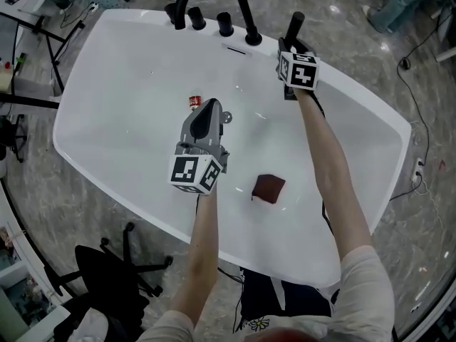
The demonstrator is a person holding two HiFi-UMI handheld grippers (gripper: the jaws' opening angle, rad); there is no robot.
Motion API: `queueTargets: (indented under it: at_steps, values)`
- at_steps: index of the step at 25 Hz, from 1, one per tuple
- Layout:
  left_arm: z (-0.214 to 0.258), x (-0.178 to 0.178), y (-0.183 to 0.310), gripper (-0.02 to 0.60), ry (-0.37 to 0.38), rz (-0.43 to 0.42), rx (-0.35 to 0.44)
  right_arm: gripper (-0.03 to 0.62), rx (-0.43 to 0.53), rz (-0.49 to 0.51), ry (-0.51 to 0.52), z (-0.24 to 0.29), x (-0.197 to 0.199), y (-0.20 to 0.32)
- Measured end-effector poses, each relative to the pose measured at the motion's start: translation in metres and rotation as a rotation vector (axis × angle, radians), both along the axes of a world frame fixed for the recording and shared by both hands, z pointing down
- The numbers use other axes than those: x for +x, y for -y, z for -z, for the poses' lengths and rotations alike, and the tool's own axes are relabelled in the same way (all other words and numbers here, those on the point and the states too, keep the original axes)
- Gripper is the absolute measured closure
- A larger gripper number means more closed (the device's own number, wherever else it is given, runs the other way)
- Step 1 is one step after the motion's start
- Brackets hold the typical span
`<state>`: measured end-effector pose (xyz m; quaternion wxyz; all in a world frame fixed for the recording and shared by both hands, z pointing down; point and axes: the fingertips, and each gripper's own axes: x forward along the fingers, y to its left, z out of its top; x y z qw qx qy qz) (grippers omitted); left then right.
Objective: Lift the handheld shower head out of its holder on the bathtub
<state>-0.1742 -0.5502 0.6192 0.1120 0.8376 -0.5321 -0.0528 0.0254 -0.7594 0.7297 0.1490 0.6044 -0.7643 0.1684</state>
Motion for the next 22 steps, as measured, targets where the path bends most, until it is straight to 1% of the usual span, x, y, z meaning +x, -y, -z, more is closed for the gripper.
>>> queueTargets:
  at_steps: [3, 6, 9, 11, 12, 14, 16, 18, 20, 22]
  values:
    - [-0.003, -0.02, -0.002, 0.581, -0.019, 0.037, -0.007, 0.442, 0.025, 0.023, -0.006, 0.004, 0.0, 0.001]
    - [-0.004, -0.03, -0.01, 0.581, -0.032, 0.045, -0.007, 0.443, -0.004, 0.037, -0.019, 0.004, -0.001, -0.001]
    - [-0.003, -0.039, -0.019, 0.581, -0.005, 0.048, -0.009, 0.444, -0.053, 0.036, -0.033, -0.002, -0.003, -0.003]
    - [0.001, -0.045, -0.023, 0.581, 0.013, 0.051, -0.003, 0.445, -0.054, 0.019, -0.026, -0.003, 0.0, -0.003]
    - [0.004, -0.048, -0.025, 0.581, 0.025, 0.049, 0.001, 0.445, -0.038, 0.004, -0.015, 0.0, 0.003, -0.003]
    - [0.009, -0.055, -0.028, 0.581, 0.036, 0.051, 0.01, 0.444, 0.029, -0.028, 0.018, 0.021, 0.01, 0.0]
    - [0.014, -0.065, -0.028, 0.581, 0.017, 0.074, 0.022, 0.444, 0.089, -0.025, 0.021, 0.053, 0.011, 0.009]
    - [0.018, -0.07, -0.028, 0.581, -0.011, 0.1, 0.025, 0.444, 0.12, 0.0, 0.002, 0.078, 0.006, 0.014]
    - [0.025, -0.064, -0.028, 0.581, -0.035, 0.1, 0.025, 0.444, 0.144, 0.017, -0.011, 0.099, 0.004, 0.011]
    - [0.039, -0.052, -0.028, 0.581, -0.047, 0.084, 0.037, 0.444, 0.179, 0.034, -0.015, 0.126, 0.003, 0.007]
